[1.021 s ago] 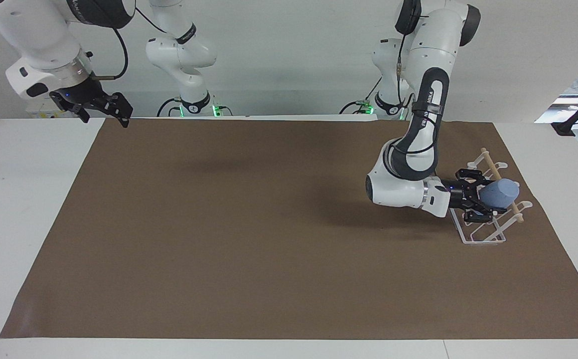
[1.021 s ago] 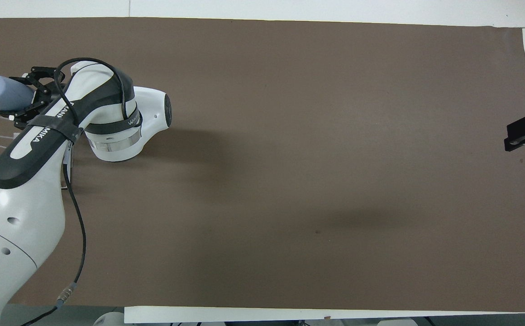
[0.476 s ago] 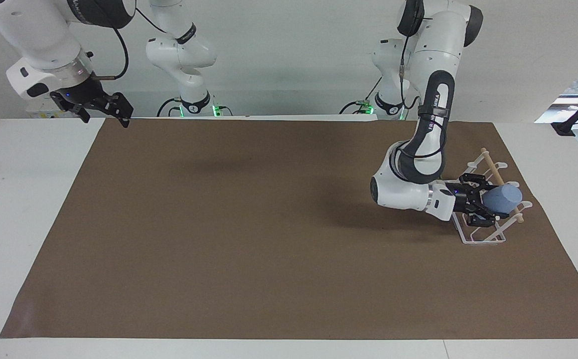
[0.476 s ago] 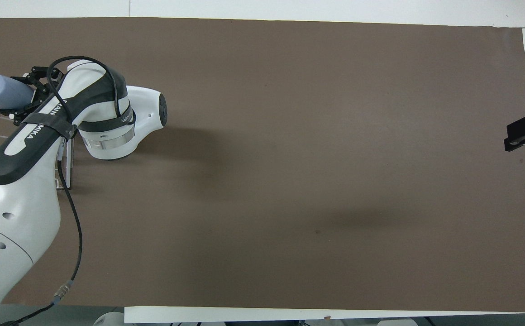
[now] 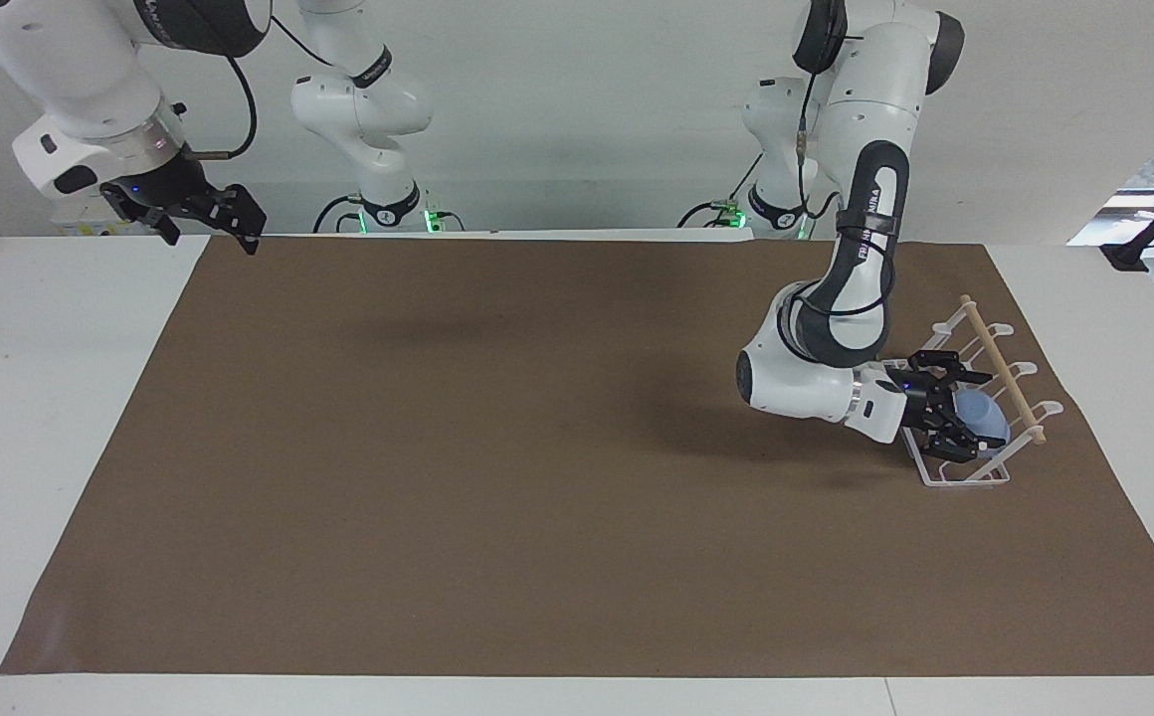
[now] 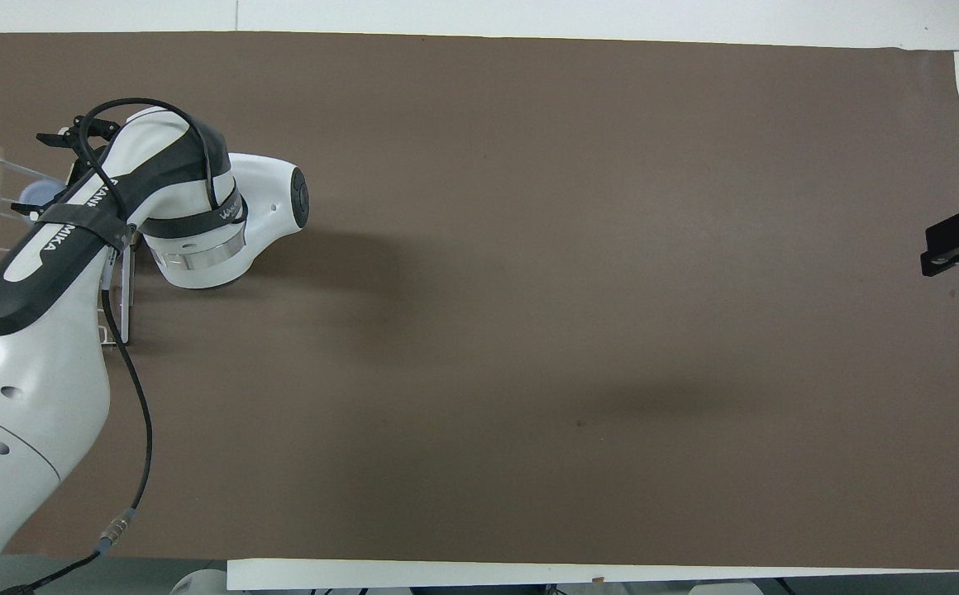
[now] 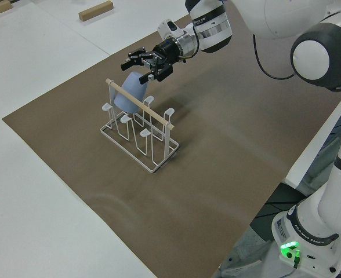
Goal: Hang cup on cup holder
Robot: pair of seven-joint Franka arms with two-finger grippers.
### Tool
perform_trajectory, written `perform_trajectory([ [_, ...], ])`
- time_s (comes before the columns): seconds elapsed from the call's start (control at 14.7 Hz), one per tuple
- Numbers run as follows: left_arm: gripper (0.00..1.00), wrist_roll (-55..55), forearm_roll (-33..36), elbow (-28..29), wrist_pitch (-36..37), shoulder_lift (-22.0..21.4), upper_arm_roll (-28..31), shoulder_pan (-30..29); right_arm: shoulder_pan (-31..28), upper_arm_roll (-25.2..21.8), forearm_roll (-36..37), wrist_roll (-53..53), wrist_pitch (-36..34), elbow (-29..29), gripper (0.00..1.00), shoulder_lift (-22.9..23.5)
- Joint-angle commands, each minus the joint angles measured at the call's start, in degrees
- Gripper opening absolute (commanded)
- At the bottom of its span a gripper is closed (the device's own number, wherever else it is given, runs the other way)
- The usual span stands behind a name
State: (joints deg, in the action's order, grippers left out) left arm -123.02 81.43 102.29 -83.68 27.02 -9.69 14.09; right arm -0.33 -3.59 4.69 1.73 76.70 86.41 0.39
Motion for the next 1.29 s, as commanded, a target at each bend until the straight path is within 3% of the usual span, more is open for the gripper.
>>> perform_trajectory([
  [0.0, 1.00, 0.3, -5.7, -4.4, -0.3, -0.8, -0.1, 0.7, -0.4, 0.0, -1.1, -1.0, 0.1, 1.5, 0.99, -1.3],
  [0.2, 1.00, 6.3, -10.0, -8.8, 0.8, -1.6, -0.1, 1.2, -0.4, 0.0, -1.1, -1.0, 0.1, 1.5, 0.99, -1.3],
  [0.34, 1.00, 12.7, -15.2, -8.6, 0.0, -6.5, -0.2, 0.9, -0.4, 0.0, -1.1, -1.0, 0.1, 1.5, 0.99, -1.3],
  [0.54, 1.00, 25.7, -26.4, -6.8, -2.8, -13.7, -0.2, -1.4, -0.4, 0.0, -1.1, -1.0, 0.1, 1.5, 0.99, -1.3],
  [0.88, 1.00, 49.5, -46.8, -6.3, -7.5, -18.8, -0.2, -6.3, -0.4, 0.0, -1.2, -1.0, 0.1, 1.5, 0.99, -1.3],
  [1.23, 1.00, 73.1, -63.4, -4.5, -7.8, -25.3, -0.1, -10.6, -0.4, 0.0, -1.2, -1.0, 0.1, 1.5, 0.99, -1.3],
])
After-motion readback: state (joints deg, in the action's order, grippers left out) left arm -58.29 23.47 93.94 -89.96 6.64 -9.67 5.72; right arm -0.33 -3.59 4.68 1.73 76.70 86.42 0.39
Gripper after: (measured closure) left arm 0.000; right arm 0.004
